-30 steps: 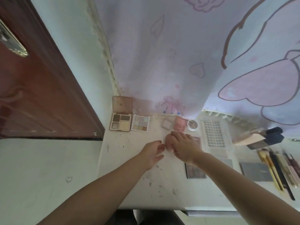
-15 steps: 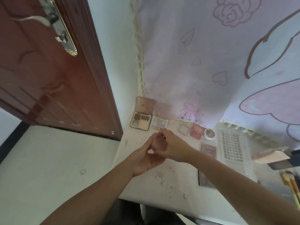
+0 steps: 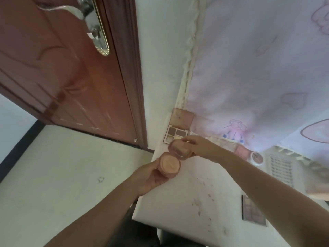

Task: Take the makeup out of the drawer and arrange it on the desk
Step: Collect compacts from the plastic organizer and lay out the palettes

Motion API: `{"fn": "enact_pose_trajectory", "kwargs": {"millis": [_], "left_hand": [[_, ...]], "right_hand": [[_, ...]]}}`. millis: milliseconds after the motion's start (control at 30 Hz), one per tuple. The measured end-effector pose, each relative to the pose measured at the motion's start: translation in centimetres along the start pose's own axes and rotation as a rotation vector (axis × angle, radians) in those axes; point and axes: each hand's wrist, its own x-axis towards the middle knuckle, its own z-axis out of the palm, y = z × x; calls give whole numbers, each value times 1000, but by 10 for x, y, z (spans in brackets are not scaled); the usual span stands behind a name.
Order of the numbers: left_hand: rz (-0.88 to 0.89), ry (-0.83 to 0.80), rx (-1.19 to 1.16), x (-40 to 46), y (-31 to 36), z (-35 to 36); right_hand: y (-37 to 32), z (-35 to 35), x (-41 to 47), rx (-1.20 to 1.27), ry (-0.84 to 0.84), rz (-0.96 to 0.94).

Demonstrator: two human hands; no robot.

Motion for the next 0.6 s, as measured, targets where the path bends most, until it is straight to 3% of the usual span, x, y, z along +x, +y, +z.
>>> {"fn": "enact_pose_trajectory", "kwargs": {"millis": [133, 300, 500, 600], "left_hand": [[184, 136, 344, 3, 11, -9], [407, 253, 985, 7, 15, -4], [485, 284, 1139, 22, 17, -6], [454, 311, 1182, 28, 16, -5]], "right_hand": [[-8, 7, 26, -198, 51, -19], [-15, 13, 45, -396, 34, -93], [-9, 17, 39, -323, 103, -107], [14, -2, 22, -277, 222, -58]]}}
